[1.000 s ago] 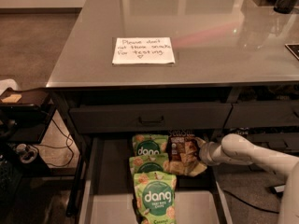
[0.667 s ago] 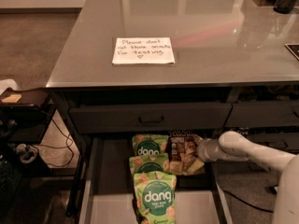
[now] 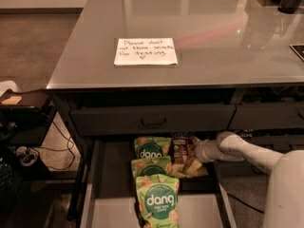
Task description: Pick brown chip bag from middle drawer and place on counter
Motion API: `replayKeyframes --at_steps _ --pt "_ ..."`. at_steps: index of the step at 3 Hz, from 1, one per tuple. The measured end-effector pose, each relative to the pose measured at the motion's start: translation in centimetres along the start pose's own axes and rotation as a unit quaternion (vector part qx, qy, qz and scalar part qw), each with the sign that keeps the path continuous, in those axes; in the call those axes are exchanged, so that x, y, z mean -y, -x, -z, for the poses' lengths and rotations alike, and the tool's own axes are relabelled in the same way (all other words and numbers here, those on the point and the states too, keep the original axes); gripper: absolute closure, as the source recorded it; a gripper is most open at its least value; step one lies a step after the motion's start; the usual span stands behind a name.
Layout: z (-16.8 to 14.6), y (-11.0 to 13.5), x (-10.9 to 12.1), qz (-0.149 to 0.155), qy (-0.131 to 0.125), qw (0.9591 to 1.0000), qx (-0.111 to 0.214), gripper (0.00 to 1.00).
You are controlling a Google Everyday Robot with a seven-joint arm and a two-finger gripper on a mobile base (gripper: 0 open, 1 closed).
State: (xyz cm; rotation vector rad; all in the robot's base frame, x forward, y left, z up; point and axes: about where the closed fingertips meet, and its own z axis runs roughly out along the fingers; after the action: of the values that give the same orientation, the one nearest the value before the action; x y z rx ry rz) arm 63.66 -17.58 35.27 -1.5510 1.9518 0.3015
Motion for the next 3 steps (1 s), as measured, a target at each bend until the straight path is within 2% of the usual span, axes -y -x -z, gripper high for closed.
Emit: replayKeyframes --at_steps 1,3 --pt "-0.35 -0.1 -0.08 -0.002 0.004 1.0 0.0 0.24" --pt "0.31 0.57 0.01 -0.003 0.008 1.0 -0.001 0.71"
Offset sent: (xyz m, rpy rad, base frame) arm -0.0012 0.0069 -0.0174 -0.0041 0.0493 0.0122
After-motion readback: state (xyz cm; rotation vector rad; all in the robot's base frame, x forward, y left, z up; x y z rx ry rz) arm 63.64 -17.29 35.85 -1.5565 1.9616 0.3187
